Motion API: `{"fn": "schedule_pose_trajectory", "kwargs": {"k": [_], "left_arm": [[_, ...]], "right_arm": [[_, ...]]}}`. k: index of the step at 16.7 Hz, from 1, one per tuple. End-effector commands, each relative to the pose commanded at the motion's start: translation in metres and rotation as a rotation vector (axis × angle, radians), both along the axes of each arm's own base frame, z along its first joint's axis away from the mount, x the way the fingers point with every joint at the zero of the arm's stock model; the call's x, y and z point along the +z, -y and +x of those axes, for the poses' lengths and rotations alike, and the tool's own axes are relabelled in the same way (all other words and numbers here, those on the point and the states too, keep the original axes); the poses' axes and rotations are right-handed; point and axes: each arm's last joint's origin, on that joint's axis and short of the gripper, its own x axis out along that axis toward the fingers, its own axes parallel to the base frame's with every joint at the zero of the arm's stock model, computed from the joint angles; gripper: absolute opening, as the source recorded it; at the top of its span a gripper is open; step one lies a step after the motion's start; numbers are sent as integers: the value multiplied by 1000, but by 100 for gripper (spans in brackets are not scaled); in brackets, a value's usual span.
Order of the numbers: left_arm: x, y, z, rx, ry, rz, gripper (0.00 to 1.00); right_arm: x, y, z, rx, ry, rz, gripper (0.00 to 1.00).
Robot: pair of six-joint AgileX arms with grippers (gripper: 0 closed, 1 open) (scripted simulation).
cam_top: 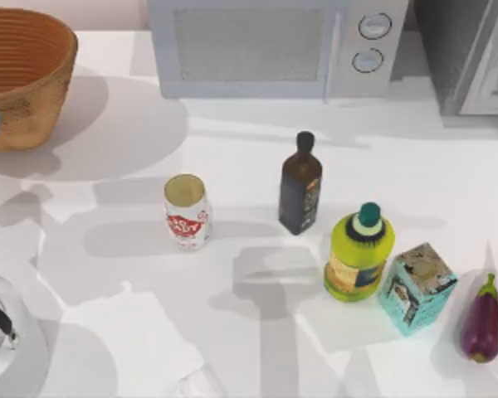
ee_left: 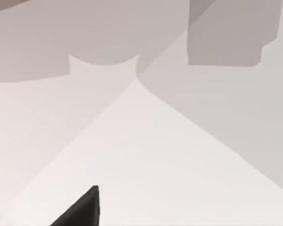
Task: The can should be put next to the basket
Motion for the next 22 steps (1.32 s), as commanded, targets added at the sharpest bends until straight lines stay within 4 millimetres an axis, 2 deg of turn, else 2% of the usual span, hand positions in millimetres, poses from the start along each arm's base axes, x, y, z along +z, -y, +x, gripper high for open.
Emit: {"fn": "schedule_pose_trajectory", "kwargs": {"k": [2,15,22], "left_arm": [[0,0,0,0,0,0,100],[0,0,0,0,0,0,2],[0,0,0,0,0,0,0]], "right_arm": [[0,0,0,0,0,0,100],[0,0,0,0,0,0,100],[0,0,0,0,0,0,100]]}}
